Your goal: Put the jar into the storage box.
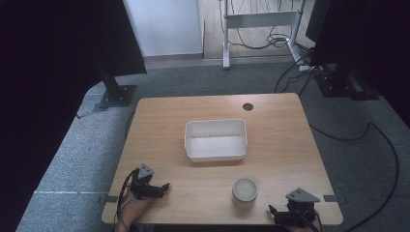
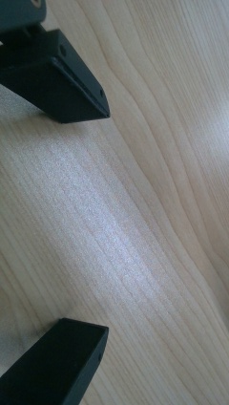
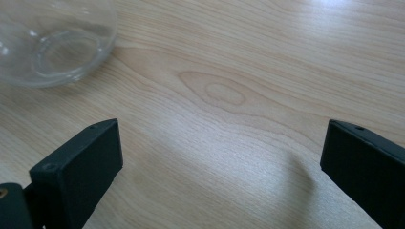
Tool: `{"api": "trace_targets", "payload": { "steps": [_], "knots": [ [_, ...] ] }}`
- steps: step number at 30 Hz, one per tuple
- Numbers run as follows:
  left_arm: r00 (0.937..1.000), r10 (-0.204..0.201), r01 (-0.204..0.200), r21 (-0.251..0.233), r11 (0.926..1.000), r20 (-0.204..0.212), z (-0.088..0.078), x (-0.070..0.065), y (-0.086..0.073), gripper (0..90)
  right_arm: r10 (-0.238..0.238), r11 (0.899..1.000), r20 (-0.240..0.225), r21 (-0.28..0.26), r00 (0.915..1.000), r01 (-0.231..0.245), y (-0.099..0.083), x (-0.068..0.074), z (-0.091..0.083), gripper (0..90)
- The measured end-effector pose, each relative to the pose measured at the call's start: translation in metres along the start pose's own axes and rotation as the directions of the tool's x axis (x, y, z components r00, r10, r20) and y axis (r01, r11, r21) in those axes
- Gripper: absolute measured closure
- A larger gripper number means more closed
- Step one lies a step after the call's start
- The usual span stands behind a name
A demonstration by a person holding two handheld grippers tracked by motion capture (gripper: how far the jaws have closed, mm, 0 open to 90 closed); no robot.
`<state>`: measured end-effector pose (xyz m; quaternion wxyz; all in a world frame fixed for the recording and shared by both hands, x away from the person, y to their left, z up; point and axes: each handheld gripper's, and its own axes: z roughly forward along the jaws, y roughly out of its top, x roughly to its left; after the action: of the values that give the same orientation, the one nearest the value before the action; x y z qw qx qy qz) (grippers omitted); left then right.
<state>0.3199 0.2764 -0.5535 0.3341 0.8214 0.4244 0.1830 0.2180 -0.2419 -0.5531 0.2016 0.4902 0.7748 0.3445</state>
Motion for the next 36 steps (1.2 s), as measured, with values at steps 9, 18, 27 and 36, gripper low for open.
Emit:
{"api": "trace_targets", "payload": {
  "steps": [9,18,27,36],
  "knots": [
    [1.0,-0.001,0.001,-0.001,1.0,-0.002,0.0,0.0,0.0,1.2,-0.012,1.0,-0.024,-0.013,0.9996,0.012,0.005,0.005,-0.003,0.0],
    [1.0,-0.002,0.002,-0.001,1.0,-0.002,0.0,0.0,0.0,1.2,-0.037,0.999,-0.047,-0.031,0.9982,0.036,0.013,0.012,-0.006,0.0],
    [1.0,-0.002,0.002,-0.002,1.0,-0.002,0.0,0.0,0.0,1.1,-0.066,0.997,-0.065,-0.053,0.9957,0.063,0.022,0.019,-0.008,0.2],
    [1.0,-0.002,0.002,-0.002,1.0,-0.002,0.0,0.0,0.0,1.2,-0.092,0.994,-0.095,-0.059,0.9912,0.087,0.029,0.028,-0.005,0.1]
  ]
}}
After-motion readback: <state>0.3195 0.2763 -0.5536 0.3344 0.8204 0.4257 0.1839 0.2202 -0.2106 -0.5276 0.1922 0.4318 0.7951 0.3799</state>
